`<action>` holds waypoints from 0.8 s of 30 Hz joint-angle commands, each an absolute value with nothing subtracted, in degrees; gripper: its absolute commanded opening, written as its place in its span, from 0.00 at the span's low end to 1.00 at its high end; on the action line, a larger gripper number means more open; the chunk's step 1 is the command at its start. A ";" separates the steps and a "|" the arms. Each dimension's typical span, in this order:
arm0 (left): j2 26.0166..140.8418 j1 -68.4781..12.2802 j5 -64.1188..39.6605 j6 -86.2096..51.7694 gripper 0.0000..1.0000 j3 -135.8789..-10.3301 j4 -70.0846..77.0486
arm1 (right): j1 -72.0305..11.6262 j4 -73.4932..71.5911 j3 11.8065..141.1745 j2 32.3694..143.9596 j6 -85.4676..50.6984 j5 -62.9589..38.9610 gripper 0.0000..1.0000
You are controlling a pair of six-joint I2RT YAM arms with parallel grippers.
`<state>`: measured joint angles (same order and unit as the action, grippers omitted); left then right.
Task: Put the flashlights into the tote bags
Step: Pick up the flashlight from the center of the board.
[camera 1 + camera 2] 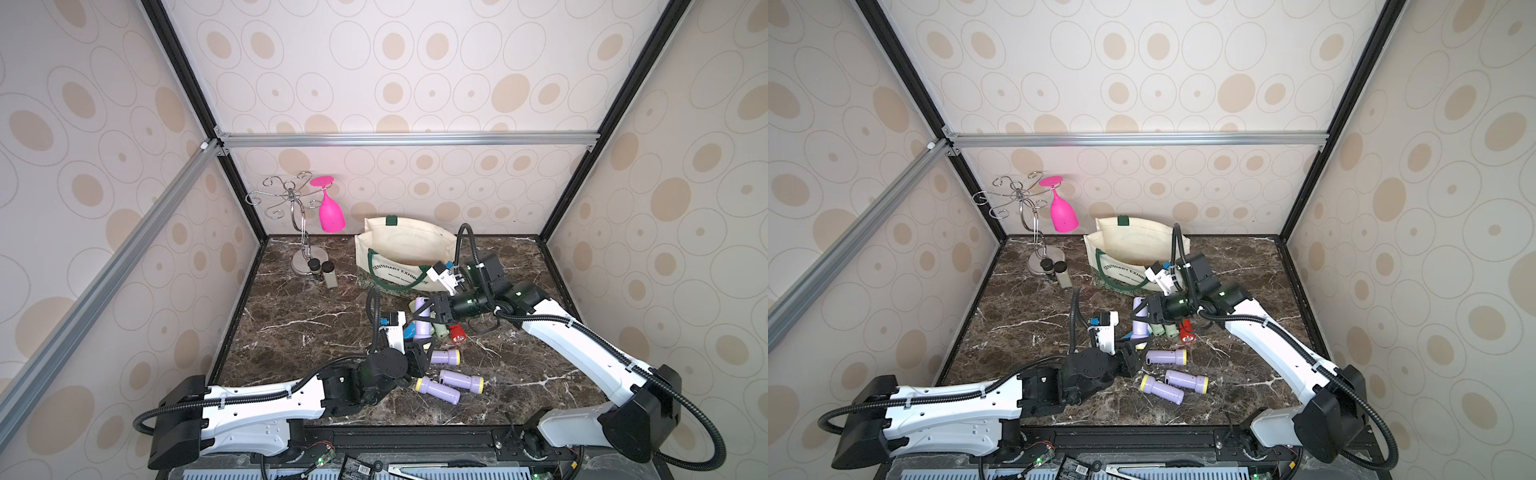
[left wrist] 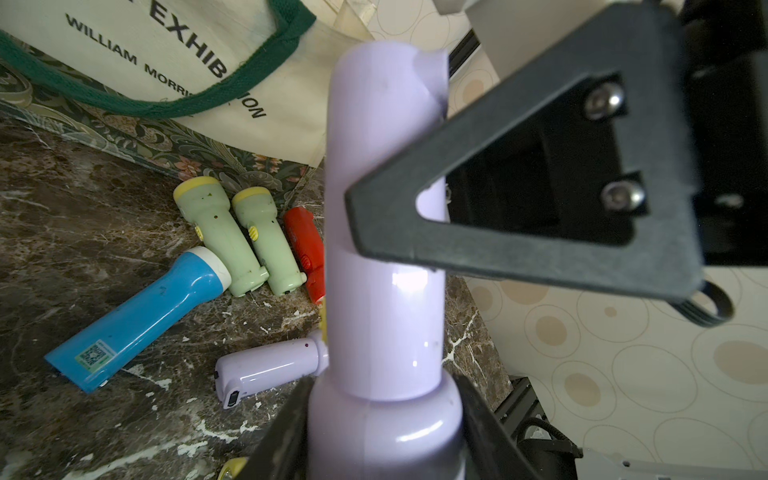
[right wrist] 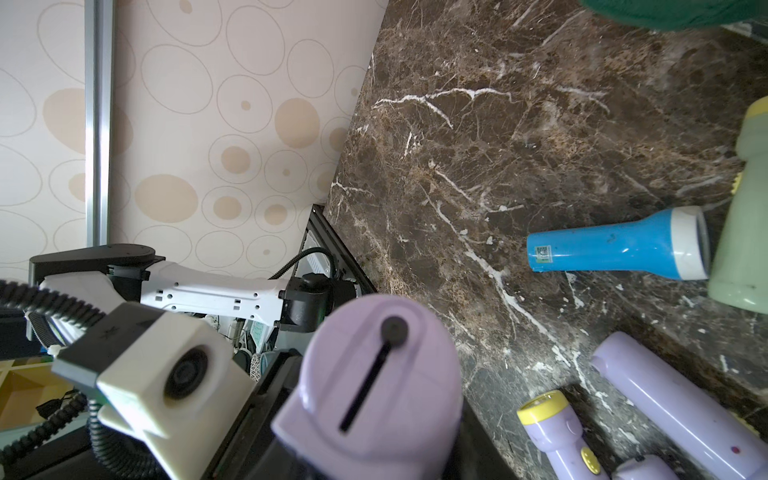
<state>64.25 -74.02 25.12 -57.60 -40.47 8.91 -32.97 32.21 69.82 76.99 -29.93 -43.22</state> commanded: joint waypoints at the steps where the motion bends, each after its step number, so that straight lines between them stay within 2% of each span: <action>1: 63.94 -74.58 26.64 -57.17 0.35 -39.95 11.44 | -33.18 35.51 72.89 75.11 -26.75 -40.06 0.03; 5: 63.70 -74.60 26.55 -57.32 0.69 -39.47 10.91 | -33.05 40.97 77.33 74.27 -22.14 -32.44 0.00; 8: 62.40 -74.55 26.72 -56.80 0.81 -38.70 10.37 | -32.87 44.07 81.85 75.09 -19.60 -28.05 0.00; 17: 58.51 -74.59 27.69 -58.43 0.88 -39.24 0.18 | -32.37 49.82 97.25 82.92 -12.97 -12.46 0.00; 24: 55.80 -72.79 25.53 -58.22 0.89 -38.64 -5.27 | -32.16 51.29 110.65 93.81 -10.93 -7.06 0.00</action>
